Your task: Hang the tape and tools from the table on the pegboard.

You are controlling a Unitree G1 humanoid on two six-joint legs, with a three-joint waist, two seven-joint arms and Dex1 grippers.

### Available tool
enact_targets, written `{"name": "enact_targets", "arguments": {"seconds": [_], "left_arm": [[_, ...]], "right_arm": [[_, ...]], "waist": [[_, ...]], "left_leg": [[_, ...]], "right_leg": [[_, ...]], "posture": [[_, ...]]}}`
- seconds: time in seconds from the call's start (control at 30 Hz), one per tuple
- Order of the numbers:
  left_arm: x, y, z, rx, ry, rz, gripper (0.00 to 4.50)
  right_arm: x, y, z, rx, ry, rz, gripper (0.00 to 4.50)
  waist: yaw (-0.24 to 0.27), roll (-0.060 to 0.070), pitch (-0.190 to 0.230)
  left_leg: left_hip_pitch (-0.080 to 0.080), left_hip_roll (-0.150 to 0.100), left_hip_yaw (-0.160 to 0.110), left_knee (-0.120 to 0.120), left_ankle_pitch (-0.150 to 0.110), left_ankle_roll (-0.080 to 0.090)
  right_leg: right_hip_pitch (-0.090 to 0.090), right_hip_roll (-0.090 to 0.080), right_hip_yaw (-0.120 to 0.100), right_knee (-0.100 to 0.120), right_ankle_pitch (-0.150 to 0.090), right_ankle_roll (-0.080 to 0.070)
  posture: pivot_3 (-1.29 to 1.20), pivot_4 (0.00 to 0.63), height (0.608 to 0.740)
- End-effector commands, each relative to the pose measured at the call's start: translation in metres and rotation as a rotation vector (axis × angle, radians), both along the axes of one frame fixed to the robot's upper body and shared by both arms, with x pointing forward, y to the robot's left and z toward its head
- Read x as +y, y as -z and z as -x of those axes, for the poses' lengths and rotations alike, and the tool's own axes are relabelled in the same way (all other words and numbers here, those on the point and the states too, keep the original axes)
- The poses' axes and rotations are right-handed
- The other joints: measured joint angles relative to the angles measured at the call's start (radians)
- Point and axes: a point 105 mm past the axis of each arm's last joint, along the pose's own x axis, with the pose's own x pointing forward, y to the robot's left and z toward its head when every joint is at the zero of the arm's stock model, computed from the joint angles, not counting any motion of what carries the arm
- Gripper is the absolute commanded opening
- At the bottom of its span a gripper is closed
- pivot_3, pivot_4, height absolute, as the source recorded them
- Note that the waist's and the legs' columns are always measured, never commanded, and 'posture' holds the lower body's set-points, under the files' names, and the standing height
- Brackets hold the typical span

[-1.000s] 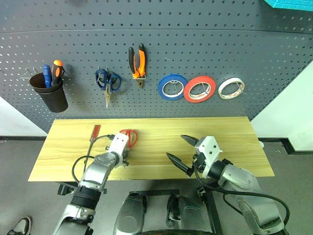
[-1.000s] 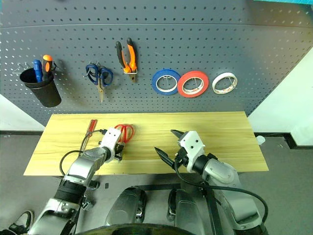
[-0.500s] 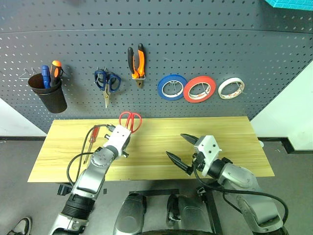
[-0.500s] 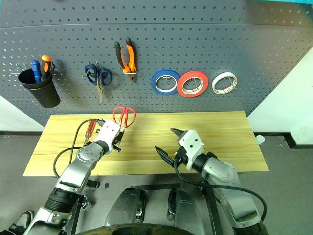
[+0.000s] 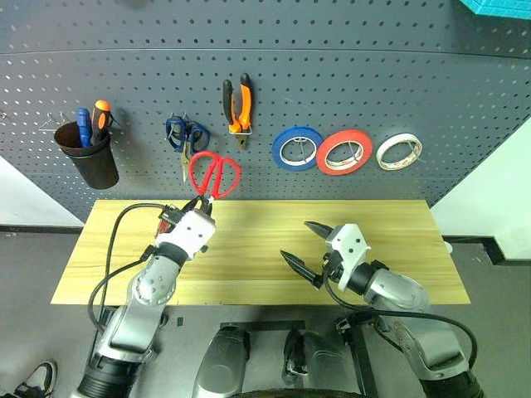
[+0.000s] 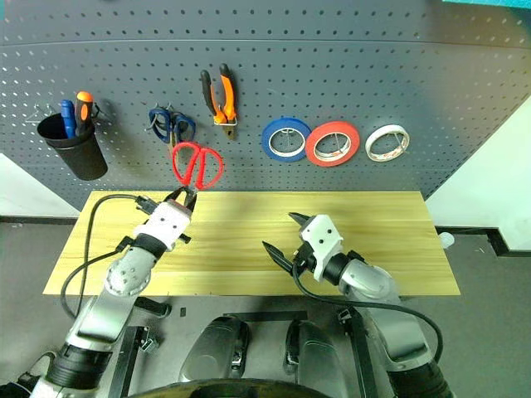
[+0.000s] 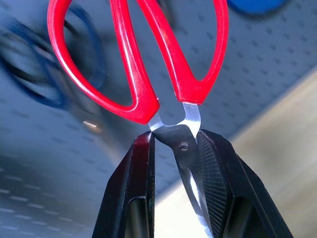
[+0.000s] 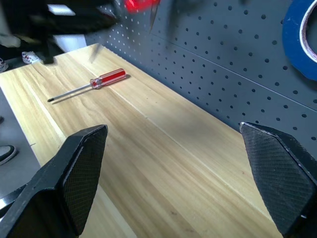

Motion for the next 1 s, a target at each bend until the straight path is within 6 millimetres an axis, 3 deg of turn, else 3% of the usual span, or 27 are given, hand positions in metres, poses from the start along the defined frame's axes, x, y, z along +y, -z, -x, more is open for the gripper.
{"name": "enact_targets", "arguments": {"seconds": [0.03,0.17,0.33,0.47,0.57,0.7,1.0], "left_arm": [[0.010,-0.034,0.004,-0.179,-0.049,0.006,0.94],[0.021,-0.042,-0.001,-0.231,-0.110,0.009,0.94],[0.031,-0.055,-0.012,-0.306,-0.163,-0.005,0.94],[0.037,-0.057,-0.022,-0.316,-0.186,-0.008,0.94],[0.039,-0.055,-0.028,-0.312,-0.190,-0.014,0.94],[0.037,-0.054,-0.035,-0.310,-0.189,-0.014,0.94],[0.027,-0.047,-0.049,-0.277,-0.153,0.013,0.94]], "right_arm": [[0.003,-0.011,-0.002,-0.056,-0.013,-0.018,4.50],[0.004,-0.016,-0.002,-0.076,-0.021,-0.035,4.50],[0.010,-0.056,0.001,-0.168,-0.043,-0.213,4.50],[0.013,-0.095,0.006,-0.278,-0.047,-0.425,4.50],[0.010,-0.111,0.010,-0.400,0.002,-0.497,4.50],[0.019,-0.102,0.013,-0.347,-0.048,-0.451,4.50],[0.016,-0.097,0.010,-0.344,-0.035,-0.439,4.50]], "waist": [[0.013,0.000,0.000],[0.027,0.000,0.000],[0.048,0.000,-0.001],[0.048,-0.001,-0.001],[0.048,-0.001,-0.002],[0.049,-0.003,-0.004],[0.047,-0.004,-0.008]], "left_leg": [[0.000,0.000,0.000,0.000,0.000,0.000],[0.000,0.000,0.000,0.000,0.000,0.000],[0.000,0.000,0.000,0.000,0.000,0.000],[0.000,0.000,0.000,0.000,0.000,0.000],[0.000,0.000,0.000,0.000,0.000,0.000],[0.000,0.000,0.001,0.002,0.000,0.000],[0.000,0.000,0.001,0.003,0.000,0.000]], "right_leg": [[0.000,0.000,0.000,0.000,0.000,0.000],[0.000,0.000,0.000,0.000,0.000,0.000],[0.000,0.001,0.000,0.000,0.000,0.000],[0.001,0.001,0.000,0.000,0.000,0.000],[0.000,0.001,0.000,0.000,0.000,0.000],[0.001,0.001,-0.001,0.001,0.001,0.000],[0.001,0.001,-0.001,0.003,0.001,0.000]], "posture": [[0.35,0.106,0.677],[0.35,0.107,0.677],[0.35,0.109,0.677],[0.34,0.108,0.677],[0.34,0.106,0.677],[0.34,0.104,0.677],[0.33,0.102,0.677]]}}
